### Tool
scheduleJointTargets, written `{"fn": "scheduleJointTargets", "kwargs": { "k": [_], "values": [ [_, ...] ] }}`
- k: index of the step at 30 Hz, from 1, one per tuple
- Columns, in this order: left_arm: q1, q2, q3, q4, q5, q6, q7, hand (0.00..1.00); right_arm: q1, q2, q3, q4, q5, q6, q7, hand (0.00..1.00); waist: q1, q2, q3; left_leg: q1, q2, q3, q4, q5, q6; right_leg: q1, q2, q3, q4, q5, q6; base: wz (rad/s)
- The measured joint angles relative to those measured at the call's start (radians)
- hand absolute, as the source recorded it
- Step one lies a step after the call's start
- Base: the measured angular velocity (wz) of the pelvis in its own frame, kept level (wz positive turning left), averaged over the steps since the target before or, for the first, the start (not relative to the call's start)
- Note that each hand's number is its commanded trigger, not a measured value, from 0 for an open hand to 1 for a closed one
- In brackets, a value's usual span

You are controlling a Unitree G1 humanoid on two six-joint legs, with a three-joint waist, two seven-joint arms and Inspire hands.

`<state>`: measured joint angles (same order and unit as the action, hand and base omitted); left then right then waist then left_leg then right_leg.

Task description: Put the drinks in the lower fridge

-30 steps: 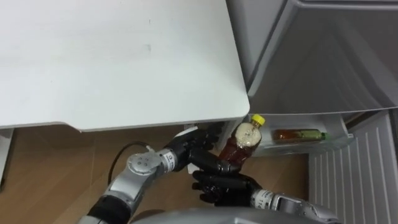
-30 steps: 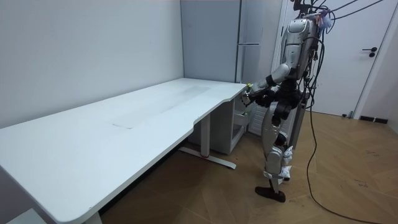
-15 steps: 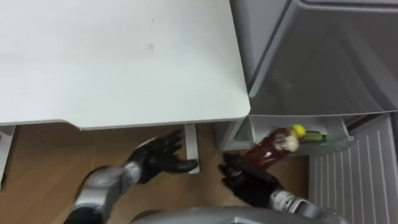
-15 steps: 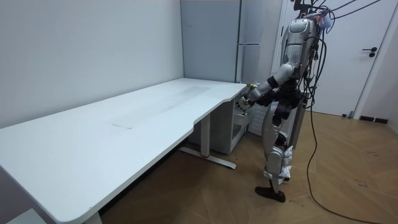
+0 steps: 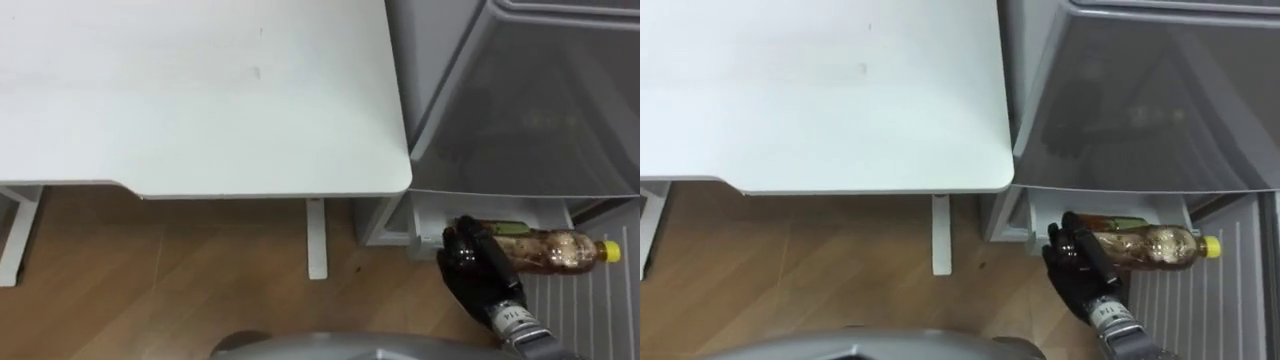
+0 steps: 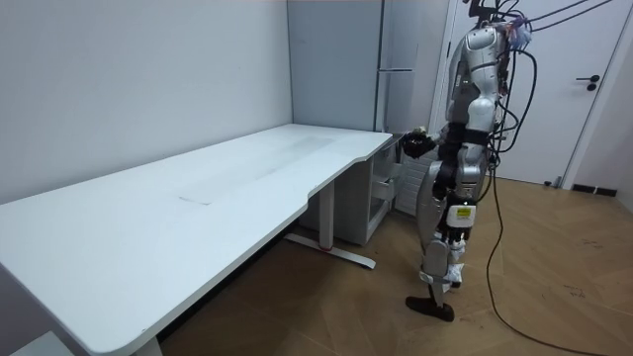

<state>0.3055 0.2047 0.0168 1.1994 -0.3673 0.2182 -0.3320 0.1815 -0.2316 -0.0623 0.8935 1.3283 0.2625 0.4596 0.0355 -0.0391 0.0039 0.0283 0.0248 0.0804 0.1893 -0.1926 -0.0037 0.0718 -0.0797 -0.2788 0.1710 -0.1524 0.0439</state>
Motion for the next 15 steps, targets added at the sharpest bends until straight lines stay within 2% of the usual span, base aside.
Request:
{"fn": "scheduleJointTargets", "kwargs": {
  "k": [3,7,15],
  "values": [
    [0.012,0.004,0.039,0.008,-0.080,0.000,0.002,0.00,0.017,0.000,0.000,-0.002,0.000,0.000,-0.008,1.00,0.000,0.001,-0.0006,0.001,-0.001,0.001,0.000,0.000,0.000,0.000,0.000,0.001,0.001,-0.001,-0.001,0.00],
    [0.021,0.003,0.051,0.022,-0.144,0.001,0.003,0.00,0.029,-0.004,-0.004,0.000,-0.013,0.000,-0.035,1.00,0.000,-0.001,-0.0008,0.000,0.000,0.001,0.009,0.000,0.000,-0.001,0.000,0.003,0.001,-0.001,-0.001,0.00],
    [0.013,0.001,0.059,0.038,-0.151,-0.001,0.051,0.00,0.023,-0.010,-0.011,0.003,-0.046,-0.001,-0.087,1.00,0.000,0.018,0.0011,-0.004,0.000,-0.014,0.034,-0.013,0.002,0.015,-0.001,-0.009,0.003,-0.003,-0.002,0.05]
  ]
}}
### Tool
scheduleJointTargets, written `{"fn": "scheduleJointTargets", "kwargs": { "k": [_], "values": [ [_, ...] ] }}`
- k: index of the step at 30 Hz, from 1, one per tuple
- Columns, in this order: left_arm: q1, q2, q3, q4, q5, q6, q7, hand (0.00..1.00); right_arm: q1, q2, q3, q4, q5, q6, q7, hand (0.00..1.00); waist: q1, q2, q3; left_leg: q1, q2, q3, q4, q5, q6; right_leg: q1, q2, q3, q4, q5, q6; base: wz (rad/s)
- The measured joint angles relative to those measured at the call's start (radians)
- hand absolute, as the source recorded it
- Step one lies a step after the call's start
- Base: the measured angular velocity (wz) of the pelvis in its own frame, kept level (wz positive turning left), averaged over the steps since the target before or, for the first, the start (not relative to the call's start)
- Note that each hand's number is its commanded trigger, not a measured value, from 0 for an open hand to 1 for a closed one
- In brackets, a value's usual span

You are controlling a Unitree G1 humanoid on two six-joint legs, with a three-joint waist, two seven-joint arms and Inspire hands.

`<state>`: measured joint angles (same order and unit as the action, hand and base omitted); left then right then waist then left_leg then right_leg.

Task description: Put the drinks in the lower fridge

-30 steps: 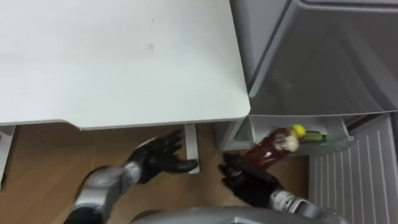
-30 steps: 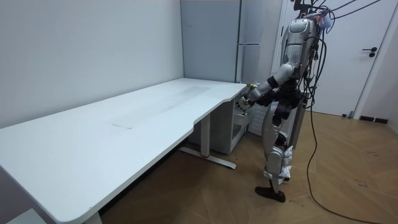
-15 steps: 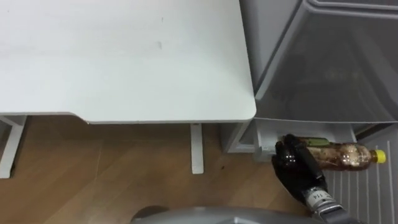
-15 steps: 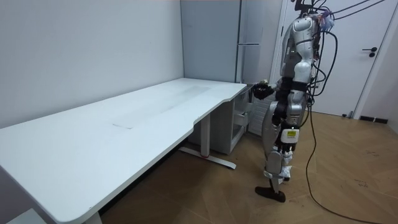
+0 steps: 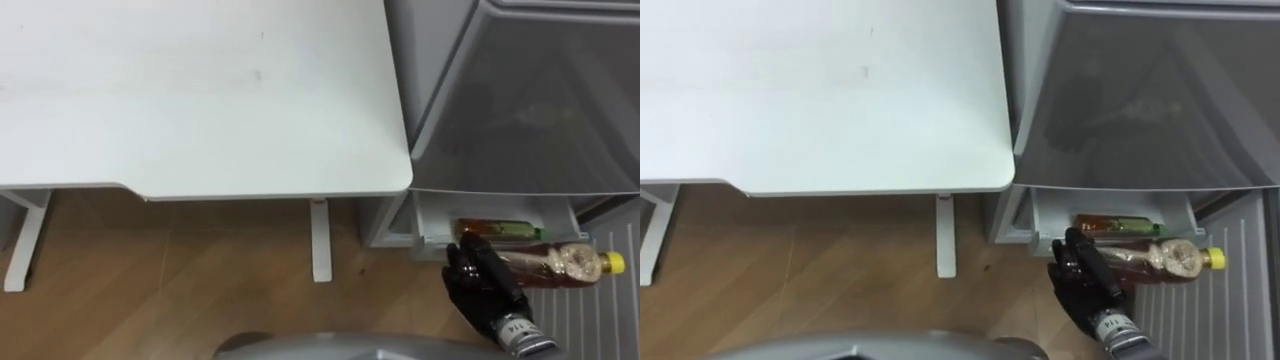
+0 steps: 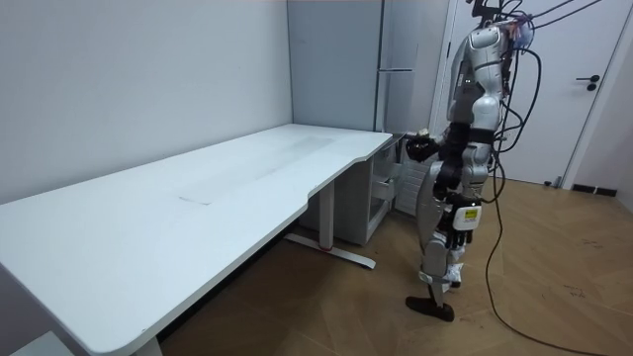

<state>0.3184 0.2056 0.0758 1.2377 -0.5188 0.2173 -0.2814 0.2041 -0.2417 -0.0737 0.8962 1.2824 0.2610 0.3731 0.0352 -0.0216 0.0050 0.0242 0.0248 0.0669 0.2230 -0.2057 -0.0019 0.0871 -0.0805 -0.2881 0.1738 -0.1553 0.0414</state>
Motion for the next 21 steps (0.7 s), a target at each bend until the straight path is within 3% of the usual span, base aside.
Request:
{"fn": "scheduleJointTargets", "kwargs": {
  "k": [5,8,12,13,18,21],
  "values": [
    [0.002,0.000,-0.001,0.001,0.001,-0.005,0.017,0.00,-0.018,-0.002,-0.005,0.014,-0.005,0.001,-0.024,1.00,0.002,-0.002,0.0004,-0.013,-0.005,-0.015,0.017,0.000,0.000,-0.007,-0.009,-0.017,0.022,-0.018,-0.003,0.12],
    [-0.016,0.002,0.000,0.008,0.001,-0.008,0.036,0.00,-0.112,-0.012,-0.015,0.080,-0.005,0.002,-0.050,1.00,-0.001,-0.004,0.0039,-0.046,-0.008,-0.019,0.047,-0.001,0.000,-0.054,-0.022,-0.023,0.076,-0.043,-0.006,0.07],
    [-0.077,0.009,-0.004,0.026,-0.001,-0.018,0.056,0.00,-0.280,-0.067,-0.029,0.157,0.012,-0.002,-0.074,1.00,-0.001,0.011,0.0103,-0.151,-0.014,-0.039,0.124,-0.005,0.001,-0.153,-0.040,-0.030,0.161,-0.065,-0.015,0.14],
    [-0.097,0.011,-0.008,0.033,0.000,-0.018,0.062,0.00,-0.337,-0.082,-0.036,0.189,0.017,-0.004,-0.088,1.00,-0.003,0.008,0.0158,-0.187,-0.016,-0.047,0.142,-0.005,0.002,-0.191,-0.048,-0.038,0.190,-0.069,-0.017,0.15],
    [-0.163,0.044,-0.022,0.042,-0.003,-0.021,0.077,0.00,-0.466,-0.112,-0.034,0.301,0.011,-0.007,-0.108,1.00,0.004,-0.004,0.0280,-0.328,-0.019,-0.046,0.218,-0.004,0.002,-0.341,-0.069,-0.027,0.288,-0.092,-0.030,0.03],
    [-0.215,0.056,-0.027,0.064,-0.052,-0.034,0.084,0.00,-0.516,-0.116,-0.034,0.312,0.016,-0.012,-0.109,1.00,0.006,-0.003,0.0289,-0.407,-0.020,-0.038,0.249,-0.001,0.006,-0.430,-0.076,-0.009,0.339,-0.093,-0.033,-0.10]
  ]
}}
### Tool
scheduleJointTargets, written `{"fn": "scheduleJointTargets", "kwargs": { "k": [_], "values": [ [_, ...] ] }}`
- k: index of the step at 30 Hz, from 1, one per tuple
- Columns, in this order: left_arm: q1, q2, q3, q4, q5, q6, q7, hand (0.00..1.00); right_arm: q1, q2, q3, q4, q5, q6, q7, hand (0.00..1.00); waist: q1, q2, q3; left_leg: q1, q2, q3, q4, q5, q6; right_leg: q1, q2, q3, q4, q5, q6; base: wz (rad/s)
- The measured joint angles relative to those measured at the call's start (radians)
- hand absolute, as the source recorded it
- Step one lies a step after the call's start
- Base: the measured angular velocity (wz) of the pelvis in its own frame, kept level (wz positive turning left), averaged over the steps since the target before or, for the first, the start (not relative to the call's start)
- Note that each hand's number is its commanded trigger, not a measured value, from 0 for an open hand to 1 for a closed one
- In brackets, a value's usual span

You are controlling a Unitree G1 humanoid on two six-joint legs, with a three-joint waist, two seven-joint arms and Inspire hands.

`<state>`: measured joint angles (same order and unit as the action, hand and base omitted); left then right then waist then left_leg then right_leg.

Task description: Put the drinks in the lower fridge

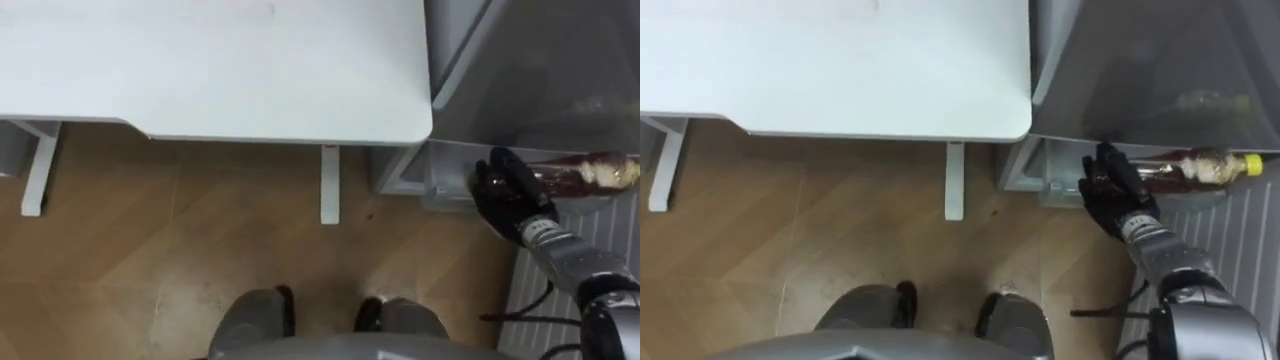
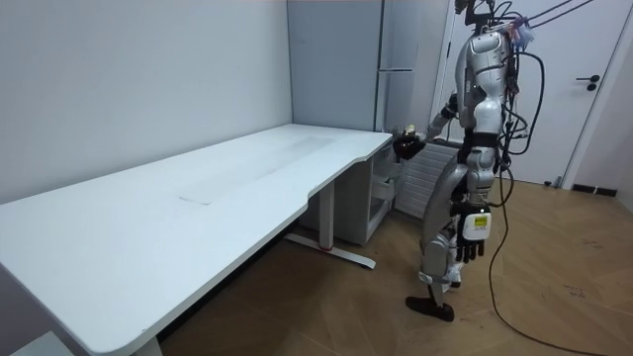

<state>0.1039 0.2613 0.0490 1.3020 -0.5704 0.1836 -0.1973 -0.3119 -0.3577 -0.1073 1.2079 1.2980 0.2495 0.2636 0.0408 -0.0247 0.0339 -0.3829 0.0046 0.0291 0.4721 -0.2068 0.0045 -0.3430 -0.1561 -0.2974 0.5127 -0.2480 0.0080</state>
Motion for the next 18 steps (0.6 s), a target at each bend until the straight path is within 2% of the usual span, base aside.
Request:
{"fn": "scheduleJointTargets", "kwargs": {
  "k": [2,4,6,12,18],
  "values": [
    [-0.030,0.013,-0.024,0.006,-0.032,-0.016,0.007,0.00,-0.034,-0.003,0.006,0.022,0.015,-0.007,-0.024,1.00,0.015,0.000,0.0013,-0.041,-0.001,0.008,0.015,0.003,0.002,-0.050,-0.004,0.012,0.027,-0.001,-0.001,-0.12],
    [-0.062,0.015,-0.038,0.006,-0.065,-0.032,0.014,0.00,-0.091,-0.016,0.006,0.071,0.028,-0.010,-0.060,1.00,0.045,0.001,0.0025,-0.086,-0.008,0.022,0.019,0.014,0.004,-0.117,-0.016,0.029,0.063,-0.001,-0.006,-0.10],
    [-0.069,0.018,-0.067,0.008,-0.099,-0.037,0.021,0.00,-0.127,-0.022,0.006,0.089,0.029,-0.010,-0.086,1.00,0.052,0.006,0.0055,-0.118,-0.011,0.020,0.032,0.017,0.003,-0.152,-0.023,0.029,0.086,-0.004,-0.012,0.07],
    [-0.070,0.023,-0.132,0.031,-0.125,-0.037,0.065,0.00,-0.179,-0.038,-0.014,0.091,0.049,-0.010,-0.143,1.00,0.049,0.001,0.0118,-0.231,-0.023,0.023,0.086,0.019,0.002,-0.277,-0.053,0.036,0.168,-0.024,-0.025,0.07],
    [-0.084,0.023,-0.157,0.028,-0.124,-0.040,0.086,0.00,-0.250,-0.052,-0.012,0.091,0.050,-0.036,-0.189,1.00,0.052,0.006,0.0189,-0.337,-0.016,0.024,0.179,-0.006,0.002,-0.375,-0.055,0.050,0.245,-0.050,-0.031,0.02]
  ]
}}
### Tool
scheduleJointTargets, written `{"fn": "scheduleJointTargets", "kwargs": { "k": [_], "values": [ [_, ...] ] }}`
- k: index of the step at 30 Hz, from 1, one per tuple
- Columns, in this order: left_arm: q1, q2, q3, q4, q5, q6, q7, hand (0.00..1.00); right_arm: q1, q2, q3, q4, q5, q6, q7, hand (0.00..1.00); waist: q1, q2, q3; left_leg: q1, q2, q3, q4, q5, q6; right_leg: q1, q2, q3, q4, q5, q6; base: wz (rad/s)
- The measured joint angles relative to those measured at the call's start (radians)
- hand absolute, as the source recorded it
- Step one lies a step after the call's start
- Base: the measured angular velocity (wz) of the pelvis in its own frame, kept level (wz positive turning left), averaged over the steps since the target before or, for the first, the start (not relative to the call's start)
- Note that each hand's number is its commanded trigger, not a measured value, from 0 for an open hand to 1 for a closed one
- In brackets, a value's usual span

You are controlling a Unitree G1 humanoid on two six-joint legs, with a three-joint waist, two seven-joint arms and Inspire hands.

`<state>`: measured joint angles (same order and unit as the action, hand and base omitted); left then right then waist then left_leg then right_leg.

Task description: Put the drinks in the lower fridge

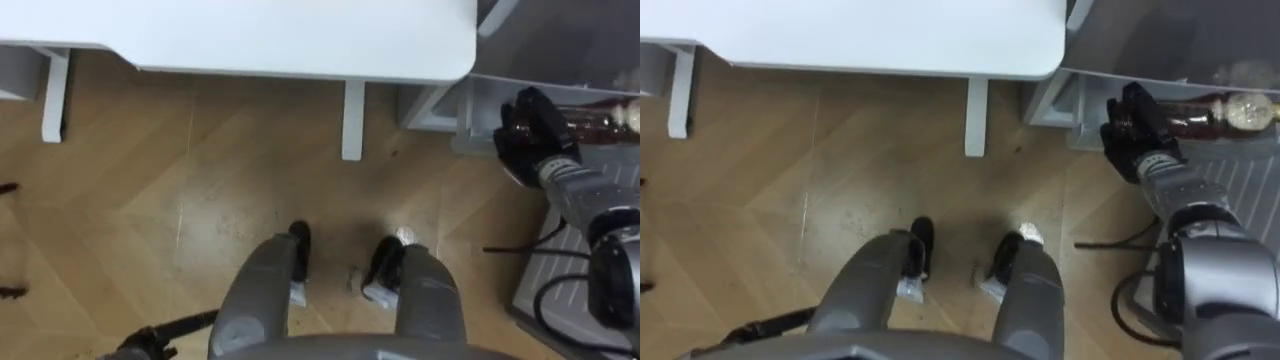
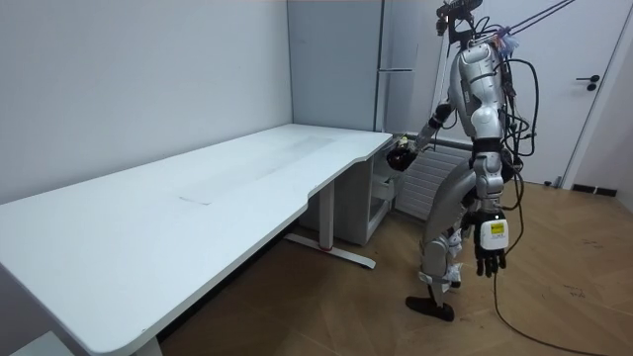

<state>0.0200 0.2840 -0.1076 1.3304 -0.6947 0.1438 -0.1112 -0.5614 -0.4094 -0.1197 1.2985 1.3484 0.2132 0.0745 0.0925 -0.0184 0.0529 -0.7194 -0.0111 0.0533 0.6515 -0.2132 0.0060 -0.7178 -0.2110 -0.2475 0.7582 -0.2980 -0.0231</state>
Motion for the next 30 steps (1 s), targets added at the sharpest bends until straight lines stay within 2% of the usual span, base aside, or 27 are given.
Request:
{"fn": "scheduleJointTargets", "kwargs": {
  "k": [3,7,13,14,15,30],
  "values": [
    [-0.007,0.001,-0.033,0.000,0.000,0.000,0.023,0.00,-0.008,-0.015,0.000,0.000,0.000,-0.002,-0.017,1.00,0.015,0.005,0.0001,-0.045,0.004,-0.004,0.034,-0.014,0.000,-0.035,-0.001,-0.002,0.030,-0.010,-0.001,0.01],
    [-0.007,0.001,-0.063,-0.004,-0.001,0.000,0.049,0.00,-0.009,-0.030,0.001,-0.003,0.000,-0.011,-0.052,1.00,0.024,0.008,-0.0007,-0.091,-0.001,-0.007,0.055,-0.016,0.003,-0.078,-0.011,-0.005,0.052,-0.012,-0.002,0.06],
    [-0.007,0.001,-0.062,-0.004,-0.002,-0.008,0.061,0.00,-0.057,-0.040,0.014,-0.009,0.000,-0.015,-0.076,1.00,0.026,0.012,-0.0021,-0.116,-0.002,-0.003,0.073,-0.023,0.008,-0.105,-0.016,0.001,0.067,-0.013,-0.002,-0.01],
    [-0.007,0.001,-0.062,-0.004,-0.002,-0.010,0.061,0.00,-0.064,-0.043,0.020,-0.009,0.000,-0.015,-0.076,0.91,0.026,0.012,-0.0021,-0.116,-0.002,-0.002,0.073,-0.023,0.008,-0.105,-0.016,0.001,0.067,-0.013,-0.002,0.00],
    [-0.007,0.001,-0.062,-0.004,-0.002,-0.013,0.060,0.00,-0.076,-0.049,0.021,-0.009,0.000,-0.015,-0.076,0.00,0.027,0.013,-0.0021,-0.116,-0.002,-0.002,0.073,-0.023,0.008,-0.105,-0.016,0.001,0.067,-0.013,-0.002,0.00],
    [-0.007,0.001,-0.063,-0.004,-0.021,-0.013,0.059,0.00,-0.111,-0.067,0.021,-0.011,0.011,-0.016,-0.109,0.00,0.049,0.018,-0.0021,-0.116,0.000,0.002,0.074,-0.024,0.009,-0.106,-0.014,0.004,0.068,-0.014,-0.001,0.00]
  ]
}}
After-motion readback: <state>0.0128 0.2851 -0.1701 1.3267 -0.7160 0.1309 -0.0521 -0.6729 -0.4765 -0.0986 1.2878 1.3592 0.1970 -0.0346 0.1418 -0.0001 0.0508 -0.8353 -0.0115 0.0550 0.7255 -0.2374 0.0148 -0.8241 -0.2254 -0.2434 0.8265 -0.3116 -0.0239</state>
